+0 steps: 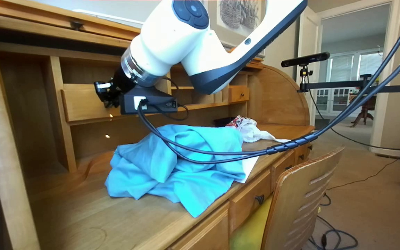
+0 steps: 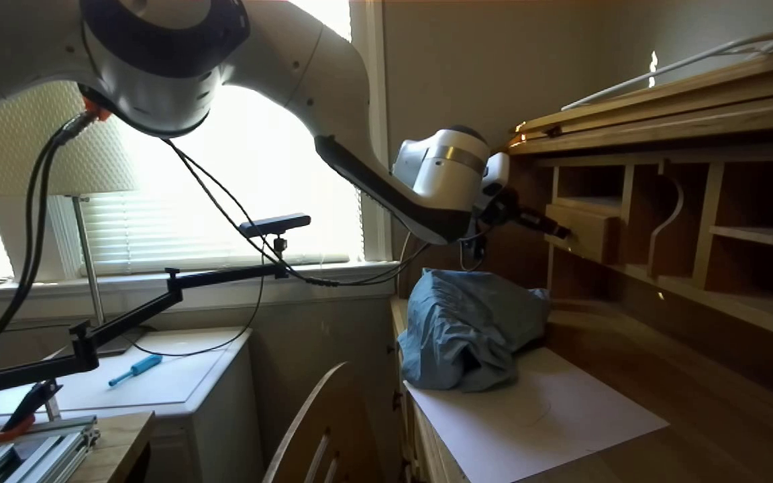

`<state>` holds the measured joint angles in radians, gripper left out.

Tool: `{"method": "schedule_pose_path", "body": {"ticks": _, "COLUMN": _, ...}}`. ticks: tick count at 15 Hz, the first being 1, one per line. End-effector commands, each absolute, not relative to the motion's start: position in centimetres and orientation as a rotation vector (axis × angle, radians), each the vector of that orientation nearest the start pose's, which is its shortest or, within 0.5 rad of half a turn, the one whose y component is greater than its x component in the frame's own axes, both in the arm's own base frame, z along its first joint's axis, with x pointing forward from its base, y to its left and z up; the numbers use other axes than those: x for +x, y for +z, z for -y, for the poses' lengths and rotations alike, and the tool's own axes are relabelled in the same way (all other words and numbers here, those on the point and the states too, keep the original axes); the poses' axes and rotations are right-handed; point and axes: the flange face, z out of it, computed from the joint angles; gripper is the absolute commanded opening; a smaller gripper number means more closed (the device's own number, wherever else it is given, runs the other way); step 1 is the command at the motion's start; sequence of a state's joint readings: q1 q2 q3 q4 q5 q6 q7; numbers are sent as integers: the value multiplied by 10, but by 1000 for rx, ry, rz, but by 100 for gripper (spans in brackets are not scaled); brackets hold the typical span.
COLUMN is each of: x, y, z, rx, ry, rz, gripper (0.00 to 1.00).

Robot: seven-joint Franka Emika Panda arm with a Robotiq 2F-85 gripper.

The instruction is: Pull open the drawer

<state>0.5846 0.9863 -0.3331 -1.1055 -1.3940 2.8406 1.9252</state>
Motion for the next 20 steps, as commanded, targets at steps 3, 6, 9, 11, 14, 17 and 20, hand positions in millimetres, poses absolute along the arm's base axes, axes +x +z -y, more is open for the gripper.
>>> {"method": "schedule_pose_path", "body": {"ticks": 3, "x": 706, "y": 281, "z": -347, "rx": -2593, "ry": -1688, "rz": -172, "gripper": 6}}
{"method": "schedule_pose_path", "body": {"ticks": 6, "x": 701, "y": 283, "z": -351, "rx": -2588, "ry": -1689, "rz": -165, "gripper": 6}}
{"method": "schedule_pose_path", "body": {"ticks": 9, "x": 695, "y": 286, "z": -352, "rx": -2591, "ry": -1696, "rz": -152, "gripper": 6}}
{"method": "schedule_pose_path", "body": {"ticks": 11, "x": 687, "y": 290, "z": -353, "rx": -2593, "ry": -1671, "rz": -139, "gripper": 6}}
{"method": "schedule_pose_path", "body": {"ticks": 14, "x": 678, "y": 296, "z": -363, "rx": -2578, "ry": -1651, "rz": -84, "gripper": 6}}
{"method": "schedule_pose_path", "body": {"ticks": 17, "x": 667, "y": 297, "z": -370, "rx": -2578, "ry": -1633, "rz": -38, "gripper": 6}}
{"method": "schedule_pose_path", "body": {"ticks": 20, "x": 663, "y": 297, "z": -372, "rx": -2601, "ry": -1663, "rz": -62, "gripper": 6}}
